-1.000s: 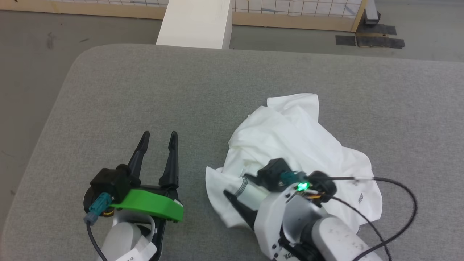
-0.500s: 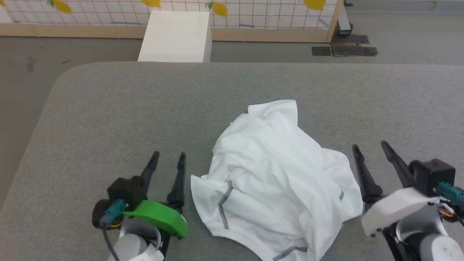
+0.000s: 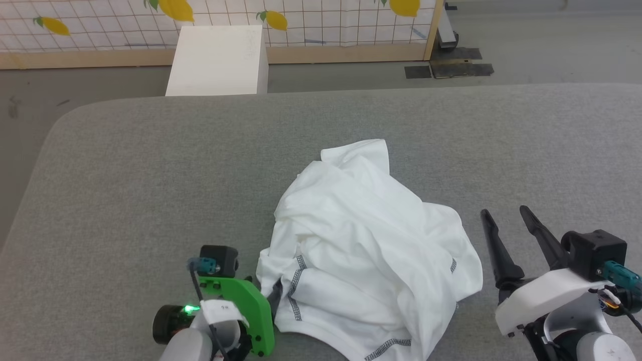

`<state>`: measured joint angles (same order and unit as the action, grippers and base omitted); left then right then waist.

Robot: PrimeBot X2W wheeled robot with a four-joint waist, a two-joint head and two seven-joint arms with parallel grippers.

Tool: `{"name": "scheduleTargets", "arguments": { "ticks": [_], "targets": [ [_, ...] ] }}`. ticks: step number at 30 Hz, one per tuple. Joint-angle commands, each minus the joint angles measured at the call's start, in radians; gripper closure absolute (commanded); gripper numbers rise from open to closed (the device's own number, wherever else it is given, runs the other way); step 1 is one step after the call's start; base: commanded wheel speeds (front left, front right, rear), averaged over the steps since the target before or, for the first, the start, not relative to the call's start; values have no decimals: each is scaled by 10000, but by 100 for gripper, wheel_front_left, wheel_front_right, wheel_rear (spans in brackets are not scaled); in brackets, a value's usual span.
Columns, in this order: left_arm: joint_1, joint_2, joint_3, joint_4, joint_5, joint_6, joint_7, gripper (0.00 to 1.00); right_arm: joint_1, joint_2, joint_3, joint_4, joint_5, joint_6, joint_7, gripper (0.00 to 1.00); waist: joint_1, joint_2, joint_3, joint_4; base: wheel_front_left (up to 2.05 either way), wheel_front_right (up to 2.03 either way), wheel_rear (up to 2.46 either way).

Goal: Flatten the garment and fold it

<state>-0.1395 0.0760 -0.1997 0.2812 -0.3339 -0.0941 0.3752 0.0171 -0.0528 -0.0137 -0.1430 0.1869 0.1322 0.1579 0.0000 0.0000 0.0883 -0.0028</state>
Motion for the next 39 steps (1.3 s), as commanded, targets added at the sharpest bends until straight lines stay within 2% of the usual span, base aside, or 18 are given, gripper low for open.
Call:
{"name": "scheduleTargets", "arguments": {
  "ticks": [1,2,3,4,5,10,14,17,19,21,23,24,25,28,34,39],
  "targets": [
    [-152,-11,-59,-32,-133,30,226,0,-14,25,43,12,61,-15,-64,0,0,0,26,-38,0,0,0],
    [-170,-25,-107,-54,-245,13,457,0,-15,25,67,16,65,-15,-67,0,0,0,36,-59,0,0,0],
    [-192,-38,-178,-103,-352,-15,673,14,-18,25,93,24,68,-15,-70,0,0,0,44,-82,0,0,0],
    [-207,-41,-239,-166,-418,-41,799,64,-18,25,118,35,77,-15,-74,0,0,0,45,-101,0,0,0],
    [-211,-42,-266,-235,-474,-60,840,100,-15,25,142,46,84,-15,-75,0,0,0,48,-114,0,0,0],
    [-185,-27,-157,-449,-640,-43,518,100,-12,25,167,49,143,-15,-86,0,0,0,71,-66,0,0,0],
    [-429,68,537,-733,-222,712,-1114,100,-33,25,214,-20,128,-15,-51,0,0,0,104,55,0,0,0],
    [-676,170,1292,-750,199,1587,-2754,100,-69,25,262,-65,128,-15,-18,0,0,0,140,179,0,0,0],
    [-686,251,1620,-594,335,1978,-3291,100,-98,25,315,-60,120,-15,16,0,0,0,149,243,0,0,0],
    [-594,269,1851,-370,269,2175,-3472,100,-108,25,355,-90,119,-15,54,0,0,0,162,320,0,0,0],
    [-457,210,1954,-196,-19,2111,-3431,100,-127,26,412,-136,106,-15,97,0,0,0,189,412,0,0,0],
    [-376,184,1933,-136,-154,1999,-3374,25,-148,26,457,-153,95,-15,114,0,0,0,197,450,0,0,0],
    [-265,156,1916,-93,-305,1874,-3347,0,-176,26,540,-173,81,-15,148,0,0,0,208,500,0,0,0],
    [26,92,1931,-159,-615,1589,-3644,0,-281,26,808,-210,40,-15,245,0,0,0,245,634,0,0,0],
    [397,67,2097,-760,-388,1337,-5910,0,-563,26,1736,-160,-2,-15,620,0,0,0,330,988,0,0,0],
    [346,-30,1666,-1060,-101,709,-6331,0,-853,26,2380,-22,141,-15,863,0,0,0,392,1393,0,0,0]
  ]
}}
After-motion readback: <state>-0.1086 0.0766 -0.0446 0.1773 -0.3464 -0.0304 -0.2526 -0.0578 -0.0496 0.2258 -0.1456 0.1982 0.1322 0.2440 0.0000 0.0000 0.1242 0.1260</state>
